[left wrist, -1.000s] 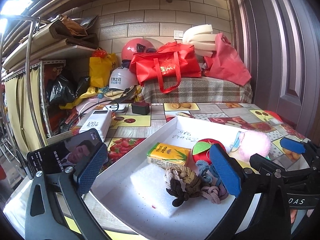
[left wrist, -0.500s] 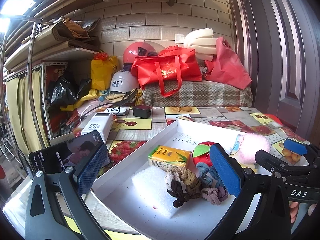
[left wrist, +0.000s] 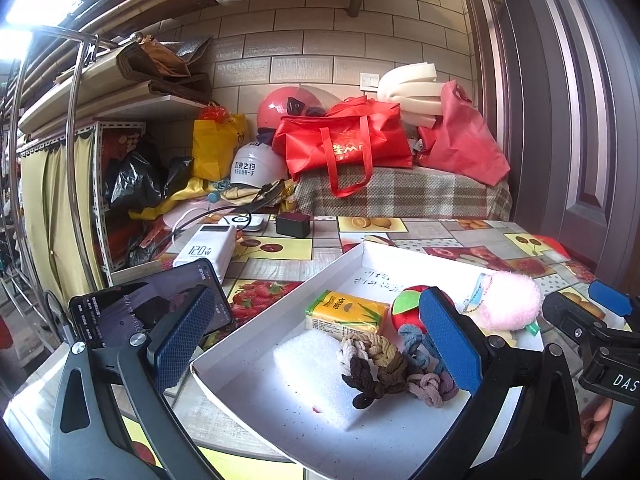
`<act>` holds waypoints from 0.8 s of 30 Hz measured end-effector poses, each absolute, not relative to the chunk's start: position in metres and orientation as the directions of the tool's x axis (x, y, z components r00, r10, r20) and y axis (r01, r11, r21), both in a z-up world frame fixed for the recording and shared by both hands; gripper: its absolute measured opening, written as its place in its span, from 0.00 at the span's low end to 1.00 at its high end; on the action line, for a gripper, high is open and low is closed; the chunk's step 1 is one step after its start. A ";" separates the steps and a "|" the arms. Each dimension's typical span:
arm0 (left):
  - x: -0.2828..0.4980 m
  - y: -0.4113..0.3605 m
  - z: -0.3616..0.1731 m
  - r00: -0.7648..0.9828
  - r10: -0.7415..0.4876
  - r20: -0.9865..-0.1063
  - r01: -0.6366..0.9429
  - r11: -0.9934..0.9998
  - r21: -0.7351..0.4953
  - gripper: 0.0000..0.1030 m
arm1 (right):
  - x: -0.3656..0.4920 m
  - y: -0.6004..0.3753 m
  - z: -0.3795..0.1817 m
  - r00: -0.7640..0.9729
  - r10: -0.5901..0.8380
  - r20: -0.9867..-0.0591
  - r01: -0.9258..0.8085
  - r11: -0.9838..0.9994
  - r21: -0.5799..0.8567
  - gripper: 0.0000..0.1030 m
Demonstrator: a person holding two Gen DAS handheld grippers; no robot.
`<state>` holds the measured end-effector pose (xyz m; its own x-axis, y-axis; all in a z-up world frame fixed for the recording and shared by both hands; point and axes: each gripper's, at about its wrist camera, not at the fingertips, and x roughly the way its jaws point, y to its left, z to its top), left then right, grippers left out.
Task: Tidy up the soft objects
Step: 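Withdraw both tools from the box toward the cow-print cloth and foam block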
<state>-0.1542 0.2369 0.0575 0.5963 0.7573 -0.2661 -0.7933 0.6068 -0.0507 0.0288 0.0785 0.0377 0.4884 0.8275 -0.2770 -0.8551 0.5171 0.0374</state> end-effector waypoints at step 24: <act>-0.134 0.171 0.055 0.718 0.640 -0.272 -0.662 0.750 0.018 1.00 | 0.042 -0.053 0.047 0.563 0.808 -0.172 -0.806 0.583 0.098 1.00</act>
<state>-0.1341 0.1714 0.0548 0.7182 0.6403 -0.2724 -0.6616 0.7497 0.0181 0.0417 -0.0526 0.0467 0.5634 0.8081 -0.1720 -0.8064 0.5831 0.0984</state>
